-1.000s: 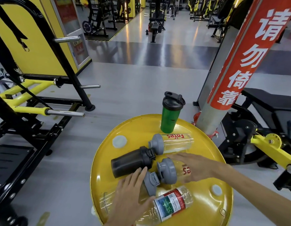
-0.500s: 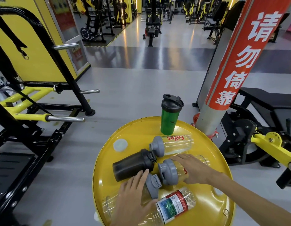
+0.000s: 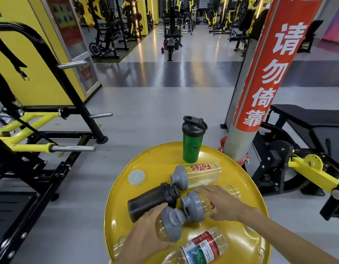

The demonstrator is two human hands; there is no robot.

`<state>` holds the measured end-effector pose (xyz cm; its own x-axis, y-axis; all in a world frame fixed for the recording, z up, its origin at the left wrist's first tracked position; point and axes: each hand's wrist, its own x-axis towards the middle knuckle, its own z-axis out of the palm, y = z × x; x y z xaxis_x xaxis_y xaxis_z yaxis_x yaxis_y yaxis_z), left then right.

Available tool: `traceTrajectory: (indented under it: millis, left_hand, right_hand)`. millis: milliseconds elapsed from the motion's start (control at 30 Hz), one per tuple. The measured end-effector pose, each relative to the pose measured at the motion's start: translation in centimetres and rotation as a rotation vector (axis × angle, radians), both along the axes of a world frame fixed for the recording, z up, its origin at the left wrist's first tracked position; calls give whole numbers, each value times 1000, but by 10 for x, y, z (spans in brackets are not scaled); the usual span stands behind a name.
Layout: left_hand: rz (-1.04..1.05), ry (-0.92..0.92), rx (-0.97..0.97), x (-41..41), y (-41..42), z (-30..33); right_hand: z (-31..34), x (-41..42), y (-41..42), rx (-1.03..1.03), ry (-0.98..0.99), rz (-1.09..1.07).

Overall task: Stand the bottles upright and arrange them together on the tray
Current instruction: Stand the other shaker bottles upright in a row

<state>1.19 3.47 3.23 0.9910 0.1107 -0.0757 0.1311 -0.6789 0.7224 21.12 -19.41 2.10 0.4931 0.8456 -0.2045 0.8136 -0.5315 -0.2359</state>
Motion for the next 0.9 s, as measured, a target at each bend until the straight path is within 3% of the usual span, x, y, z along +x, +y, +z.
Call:
traceTrajectory:
  millis: [367,500,900]
  left_hand:
    - [360,-376,-432,83,71,98]
    - [415,-400,-543,132,95,99]
    - [333,-328,-556,219,119,41]
  right_hand:
    - [3,-4,-2,19,13,-21]
    - [6,-5,-1,12,33,-37]
    - [7,3,6,-18,96,-5]
